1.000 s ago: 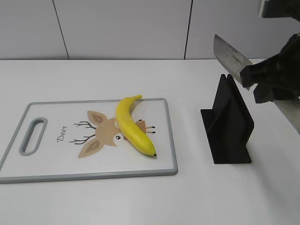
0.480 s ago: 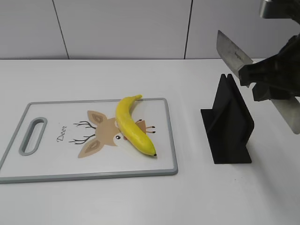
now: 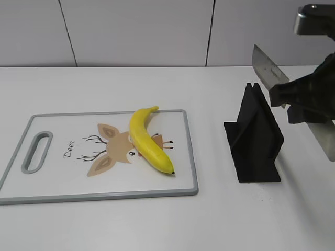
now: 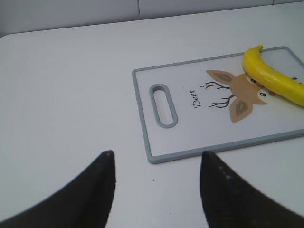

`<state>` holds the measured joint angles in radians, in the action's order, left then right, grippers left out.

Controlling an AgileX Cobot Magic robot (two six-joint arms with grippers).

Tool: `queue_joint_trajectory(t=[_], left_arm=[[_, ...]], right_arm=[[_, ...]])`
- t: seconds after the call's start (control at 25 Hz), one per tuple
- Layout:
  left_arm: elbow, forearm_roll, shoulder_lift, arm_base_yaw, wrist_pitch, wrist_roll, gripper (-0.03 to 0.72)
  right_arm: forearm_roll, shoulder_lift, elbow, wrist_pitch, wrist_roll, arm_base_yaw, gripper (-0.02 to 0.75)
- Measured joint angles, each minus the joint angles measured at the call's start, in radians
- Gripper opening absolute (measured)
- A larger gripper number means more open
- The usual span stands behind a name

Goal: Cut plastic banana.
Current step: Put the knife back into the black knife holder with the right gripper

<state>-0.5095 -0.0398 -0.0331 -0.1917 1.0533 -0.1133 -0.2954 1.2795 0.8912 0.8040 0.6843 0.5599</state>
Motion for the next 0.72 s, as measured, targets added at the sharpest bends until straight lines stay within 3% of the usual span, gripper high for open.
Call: queue_joint_trajectory(t=[0.72], left_arm=[[0.0, 0.0, 0.0, 0.0, -0.003, 0.001, 0.521]], right_arm=[[-0.003, 0.0, -0.146, -0.177, 0.039, 0.0, 0.179]])
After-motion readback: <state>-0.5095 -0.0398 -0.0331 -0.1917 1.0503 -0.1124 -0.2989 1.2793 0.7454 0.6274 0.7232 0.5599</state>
